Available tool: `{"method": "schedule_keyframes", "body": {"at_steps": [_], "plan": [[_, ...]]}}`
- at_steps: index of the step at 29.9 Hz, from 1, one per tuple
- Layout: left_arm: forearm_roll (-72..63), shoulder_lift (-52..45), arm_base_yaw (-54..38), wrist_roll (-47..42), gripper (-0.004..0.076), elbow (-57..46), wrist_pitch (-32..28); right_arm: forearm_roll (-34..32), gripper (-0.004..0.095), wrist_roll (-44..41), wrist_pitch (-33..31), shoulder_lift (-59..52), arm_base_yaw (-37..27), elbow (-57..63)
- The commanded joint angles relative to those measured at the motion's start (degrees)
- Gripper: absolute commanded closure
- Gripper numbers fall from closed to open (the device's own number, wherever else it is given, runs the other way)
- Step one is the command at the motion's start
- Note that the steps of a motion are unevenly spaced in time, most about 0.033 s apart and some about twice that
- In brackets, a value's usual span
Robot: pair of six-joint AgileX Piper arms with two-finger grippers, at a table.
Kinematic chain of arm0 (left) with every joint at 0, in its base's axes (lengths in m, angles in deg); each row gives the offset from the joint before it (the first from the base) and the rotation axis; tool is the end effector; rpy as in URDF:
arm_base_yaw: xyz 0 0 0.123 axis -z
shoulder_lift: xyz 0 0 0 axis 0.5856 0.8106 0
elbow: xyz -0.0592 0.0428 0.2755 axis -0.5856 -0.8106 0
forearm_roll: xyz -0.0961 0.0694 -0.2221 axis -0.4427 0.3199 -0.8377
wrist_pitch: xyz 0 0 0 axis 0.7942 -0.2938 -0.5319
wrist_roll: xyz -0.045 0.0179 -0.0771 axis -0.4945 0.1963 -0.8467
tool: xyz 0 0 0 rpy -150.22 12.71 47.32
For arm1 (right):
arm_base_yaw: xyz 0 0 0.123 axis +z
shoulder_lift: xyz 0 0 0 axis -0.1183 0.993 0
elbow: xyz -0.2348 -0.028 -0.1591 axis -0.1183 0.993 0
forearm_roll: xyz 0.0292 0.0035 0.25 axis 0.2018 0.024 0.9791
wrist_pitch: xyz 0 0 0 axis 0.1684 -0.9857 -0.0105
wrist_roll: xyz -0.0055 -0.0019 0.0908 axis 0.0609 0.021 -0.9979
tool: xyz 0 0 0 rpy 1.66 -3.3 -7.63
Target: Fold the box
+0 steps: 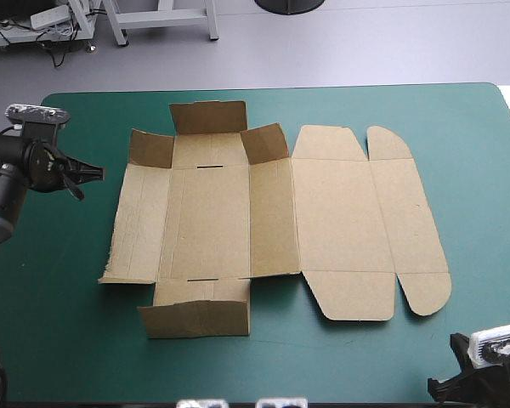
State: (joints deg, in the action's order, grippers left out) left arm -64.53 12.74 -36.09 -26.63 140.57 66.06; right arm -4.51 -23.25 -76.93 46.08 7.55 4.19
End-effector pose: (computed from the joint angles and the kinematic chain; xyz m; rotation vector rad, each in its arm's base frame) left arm 0.2914 0.0179 0.3789 0.0376 2.4942 0.2703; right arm 0.0085 -0.0001 0.2698 -0.1575 2.1557 0.1721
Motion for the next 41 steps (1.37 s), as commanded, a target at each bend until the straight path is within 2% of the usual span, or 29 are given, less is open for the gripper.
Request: {"method": "schedule_keyframes", "body": {"at_steps": [1, 5, 11, 18, 25, 34, 36, 38, 41], "plan": [[-10.07, 3.14, -3.16, 4.01, 0.0729, 5.15, 0.81, -0.55, 0.0921, 0.58, 3.38, 1.00, -0.14, -1.27], [-28.42, 6.51, -11.64, 12.83, 0.0724, 5.96, 5.16, -0.55, 0.0921, 0.58, 3.38, 1.00, -0.14, -1.27], [-36.87, 8.42, -22.57, 22.51, 0.0724, 5.96, 15.78, -0.55, 0.0921, 0.42, 3.38, 1.00, -0.14, -1.27], [-49.38, 9.13, -27.16, 31.03, 0.0724, -2.04, 15.65, -0.75, 0.0921, 0.42, 3.38, 1.00, -0.14, -1.27], [-51.79, 9.95, -27.16, 39.99, 0.0724, -14.89, 15.27, -0.75, 0.0921, 0.42, 3.38, 1.00, -0.14, -1.27], [-54.91, 9.98, -27.16, 39.68, 0.0722, -15.77, 12.71, -0.75, 0.0921, 0.42, 3.38, 1.00, -0.14, -1.27], [-55.52, 9.98, -27.16, 40.50, 0.0694, -15.77, 12.71, -0.75, 0.0921, 0.42, 3.38, 1.00, -0.14, -1.27], [-55.42, 10.19, -27.16, 42.70, 0.0632, -15.77, 13.05, -0.75, 0.0921, 0.42, 3.38, 1.00, -0.14, -1.27], [-55.42, 10.66, -27.16, 43.11, 0.0461, -15.77, 13.26, -0.75, 0.0921, 0.42, 3.38, 1.00, -0.14, -1.27]]}}
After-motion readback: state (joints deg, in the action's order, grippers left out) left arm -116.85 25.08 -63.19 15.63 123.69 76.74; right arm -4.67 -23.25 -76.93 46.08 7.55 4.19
